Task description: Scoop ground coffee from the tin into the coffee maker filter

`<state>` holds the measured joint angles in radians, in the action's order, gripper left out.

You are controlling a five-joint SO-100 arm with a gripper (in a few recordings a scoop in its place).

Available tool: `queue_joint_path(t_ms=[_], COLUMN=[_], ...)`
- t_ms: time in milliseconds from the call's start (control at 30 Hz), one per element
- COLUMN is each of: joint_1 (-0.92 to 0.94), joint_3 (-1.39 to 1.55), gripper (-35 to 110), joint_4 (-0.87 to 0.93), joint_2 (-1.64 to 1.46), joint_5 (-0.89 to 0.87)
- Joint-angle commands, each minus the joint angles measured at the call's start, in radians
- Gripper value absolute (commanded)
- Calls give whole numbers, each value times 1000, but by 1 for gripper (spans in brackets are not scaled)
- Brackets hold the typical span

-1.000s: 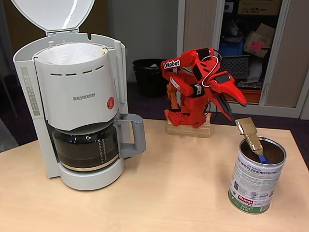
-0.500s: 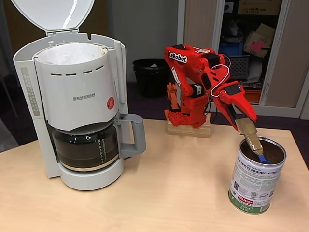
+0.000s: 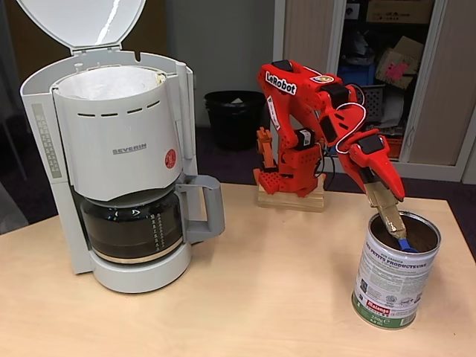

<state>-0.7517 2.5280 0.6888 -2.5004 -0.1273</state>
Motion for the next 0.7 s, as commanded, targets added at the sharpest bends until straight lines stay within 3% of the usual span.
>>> queue_joint_path(t_ms=[0,233,667], joint_1=[-8,2,11], joint_3=[-34,-35,-164], gripper=[16,0,0], joint_4=[-28,-80,3], joint_2=[3,25,71], joint_5=[-37,-77,-18])
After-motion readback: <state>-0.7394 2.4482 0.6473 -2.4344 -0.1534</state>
